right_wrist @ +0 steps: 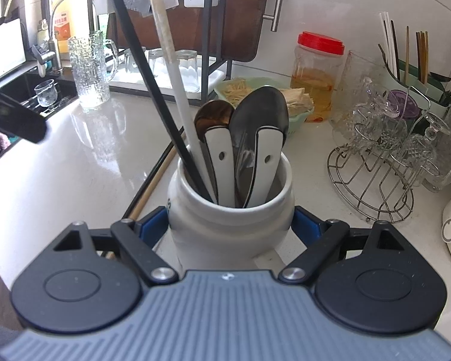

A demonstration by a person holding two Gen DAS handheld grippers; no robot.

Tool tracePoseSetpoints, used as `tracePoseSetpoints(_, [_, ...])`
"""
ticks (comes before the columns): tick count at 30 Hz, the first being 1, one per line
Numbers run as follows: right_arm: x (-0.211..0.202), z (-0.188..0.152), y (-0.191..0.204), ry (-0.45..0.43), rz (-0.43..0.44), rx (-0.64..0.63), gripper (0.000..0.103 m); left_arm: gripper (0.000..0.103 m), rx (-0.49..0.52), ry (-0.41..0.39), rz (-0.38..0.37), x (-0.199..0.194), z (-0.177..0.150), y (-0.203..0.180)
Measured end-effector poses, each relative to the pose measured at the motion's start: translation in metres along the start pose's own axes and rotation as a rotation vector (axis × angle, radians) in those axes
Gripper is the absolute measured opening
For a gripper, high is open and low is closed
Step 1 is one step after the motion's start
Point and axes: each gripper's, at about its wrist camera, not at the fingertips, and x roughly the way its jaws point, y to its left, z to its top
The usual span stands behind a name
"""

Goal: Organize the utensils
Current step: 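Withdraw the left tool and move it over the remaining chopsticks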

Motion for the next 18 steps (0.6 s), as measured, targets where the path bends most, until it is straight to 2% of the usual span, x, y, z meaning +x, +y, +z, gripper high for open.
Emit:
tracePoseSetpoints(4, [0.000, 0.000, 0.000, 0.002, 0.004, -0.007, 0.090, 0.085, -0.004, 0.023, -0.040, 0.033, 0.004, 0.004])
tracePoseSetpoints(8, [0.000, -0.001, 0.001, -0.003, 0.000, -0.005, 0.090, 0.081, 0.013, 0.027, -0.019, 0.063, 0.008, 0.005])
tracePoseSetpoints(13, [0.000, -0.002, 0.005, -0.006, -0.030, 0.011, 0.091, 0.057, 0.046, 0.061, -0.031, 0.095, 0.008, 0.006])
tracePoseSetpoints(18, [0.002, 0.002, 0.006, 0.022, -0.047, 0.029, 0.091, 0.042, 0.073, 0.079, -0.070, 0.113, 0.001, 0.007])
